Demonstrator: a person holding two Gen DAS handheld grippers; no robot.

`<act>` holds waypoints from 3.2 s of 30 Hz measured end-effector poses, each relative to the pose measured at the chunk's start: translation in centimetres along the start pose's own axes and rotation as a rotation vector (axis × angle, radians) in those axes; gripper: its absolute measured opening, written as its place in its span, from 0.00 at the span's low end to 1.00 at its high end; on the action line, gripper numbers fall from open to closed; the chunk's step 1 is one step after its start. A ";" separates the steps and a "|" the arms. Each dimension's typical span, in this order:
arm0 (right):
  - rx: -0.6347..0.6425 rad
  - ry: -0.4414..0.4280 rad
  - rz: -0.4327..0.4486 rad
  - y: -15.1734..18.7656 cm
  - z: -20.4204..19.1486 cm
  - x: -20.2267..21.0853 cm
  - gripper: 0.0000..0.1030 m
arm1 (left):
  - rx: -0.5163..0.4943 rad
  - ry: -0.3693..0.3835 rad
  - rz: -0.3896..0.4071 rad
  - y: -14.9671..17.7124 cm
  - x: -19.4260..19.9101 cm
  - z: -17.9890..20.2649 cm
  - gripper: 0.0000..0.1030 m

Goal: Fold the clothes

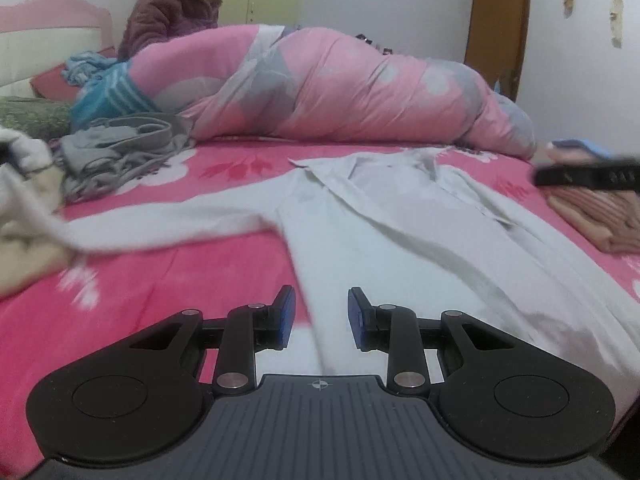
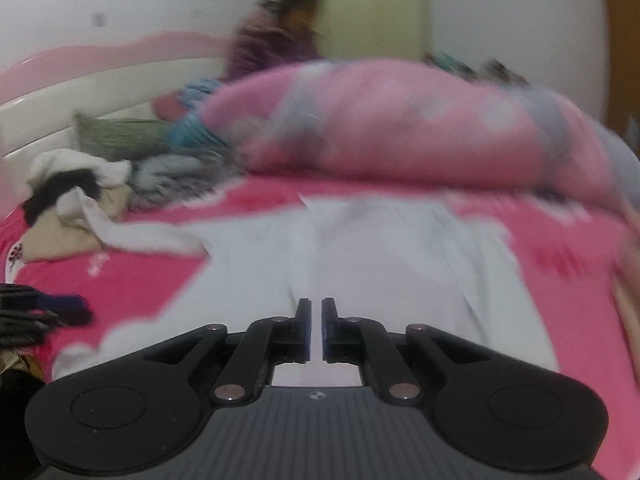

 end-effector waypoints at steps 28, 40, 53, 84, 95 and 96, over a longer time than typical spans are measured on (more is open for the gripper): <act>0.017 -0.002 -0.099 -4.8 3.4 -35.2 0.09 | 0.214 0.167 -0.065 0.0 -13.6 -3.7 0.28; -0.605 -0.130 0.073 -2.7 14.0 -31.0 0.02 | 0.237 0.184 -0.067 0.0 -14.0 -4.2 0.28; -1.025 -0.054 0.035 1.6 21.2 -30.4 0.06 | 0.237 0.185 -0.069 -0.1 -14.0 -4.2 0.28; -0.235 -0.017 -0.045 -9.8 10.8 -30.2 0.43 | 0.280 0.213 -0.065 -0.2 -13.8 -4.6 0.28; 0.361 -0.300 -0.363 -10.4 0.6 -40.5 0.62 | 0.353 0.183 0.003 -0.7 -12.9 -6.0 0.28; 0.380 -0.304 -0.388 -10.1 0.5 -40.7 0.64 | 0.374 0.170 0.022 -0.9 -12.7 -6.4 0.28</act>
Point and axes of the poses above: each gripper's, at about its wrist camera, not at the fingertips, and x roughly against the way its jaws point, z to its right, y to its underside, the point moved 2 cm from there along -x, roughly the way its jaws point, and after that the axes turned 1 degree about x, right-handed, at the moved point
